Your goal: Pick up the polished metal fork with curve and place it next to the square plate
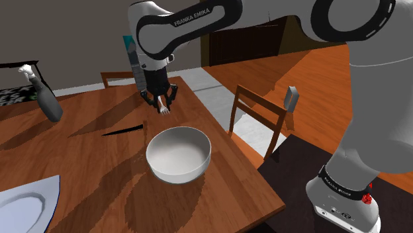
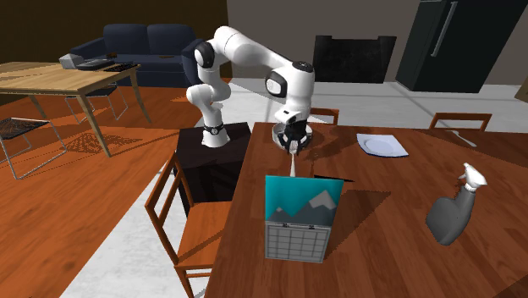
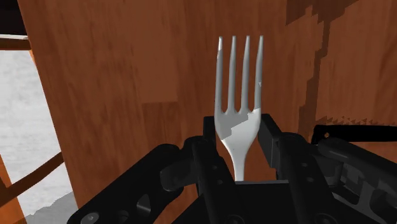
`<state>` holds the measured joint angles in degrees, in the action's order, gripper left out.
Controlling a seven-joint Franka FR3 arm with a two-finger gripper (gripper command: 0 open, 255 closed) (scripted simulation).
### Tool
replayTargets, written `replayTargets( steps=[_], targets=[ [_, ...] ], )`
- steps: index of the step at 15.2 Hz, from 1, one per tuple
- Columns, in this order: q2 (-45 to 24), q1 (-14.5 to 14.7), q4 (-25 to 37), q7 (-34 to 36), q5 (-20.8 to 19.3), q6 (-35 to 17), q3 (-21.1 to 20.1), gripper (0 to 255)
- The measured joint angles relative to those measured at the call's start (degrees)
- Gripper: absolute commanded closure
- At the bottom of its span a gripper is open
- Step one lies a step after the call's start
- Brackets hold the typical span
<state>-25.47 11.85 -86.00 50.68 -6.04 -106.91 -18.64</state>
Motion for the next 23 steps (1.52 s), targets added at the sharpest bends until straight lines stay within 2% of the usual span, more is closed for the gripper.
replayTargets(
  steps=[6, 16, 23],
  targets=[
    [1.99, 2.77, -1.68, 4.20, 0.29, 0.26, -1.48, 255],
    [4.48, 10.52, -6.26, 16.02, 0.33, -1.97, -5.30, 255],
    [1.41, 16.97, -1.86, 24.19, -1.26, -0.54, -7.22, 255]
  ],
)
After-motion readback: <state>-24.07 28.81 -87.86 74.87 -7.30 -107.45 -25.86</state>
